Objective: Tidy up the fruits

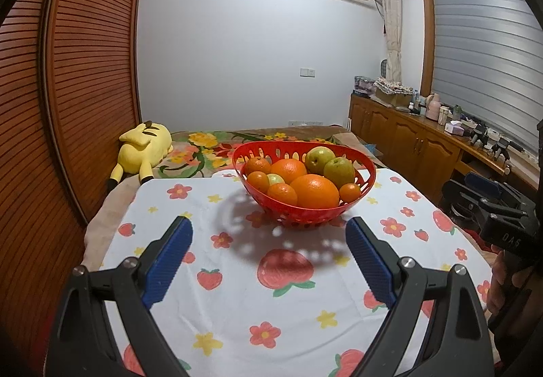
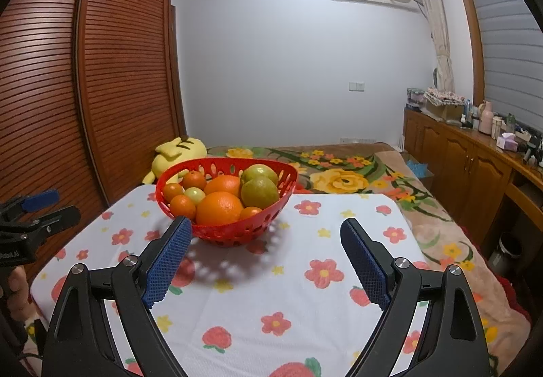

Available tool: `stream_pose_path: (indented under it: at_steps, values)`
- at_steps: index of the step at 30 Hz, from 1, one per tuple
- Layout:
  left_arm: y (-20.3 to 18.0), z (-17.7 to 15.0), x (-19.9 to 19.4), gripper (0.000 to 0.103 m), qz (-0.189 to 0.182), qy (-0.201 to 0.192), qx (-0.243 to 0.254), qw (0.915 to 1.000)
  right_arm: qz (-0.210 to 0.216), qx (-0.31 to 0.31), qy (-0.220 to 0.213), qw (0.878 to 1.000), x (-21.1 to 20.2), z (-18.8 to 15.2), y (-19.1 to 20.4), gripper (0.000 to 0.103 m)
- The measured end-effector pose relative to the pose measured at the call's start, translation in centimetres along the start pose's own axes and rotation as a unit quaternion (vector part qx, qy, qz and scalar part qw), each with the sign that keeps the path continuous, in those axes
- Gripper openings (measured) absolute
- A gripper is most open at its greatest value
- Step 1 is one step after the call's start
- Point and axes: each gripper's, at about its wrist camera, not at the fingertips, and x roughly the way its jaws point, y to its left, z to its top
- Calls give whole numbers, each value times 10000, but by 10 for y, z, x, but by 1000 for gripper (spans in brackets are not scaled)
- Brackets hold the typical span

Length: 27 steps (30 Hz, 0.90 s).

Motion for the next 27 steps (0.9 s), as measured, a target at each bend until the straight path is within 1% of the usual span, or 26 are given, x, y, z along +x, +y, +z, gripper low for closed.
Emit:
stream_pose_path:
  at_steps: [27]
  values:
    - [-5, 3, -8, 93, -73, -80, 23, 9999, 6, 1, -7, 10000, 0, 0, 1, 91]
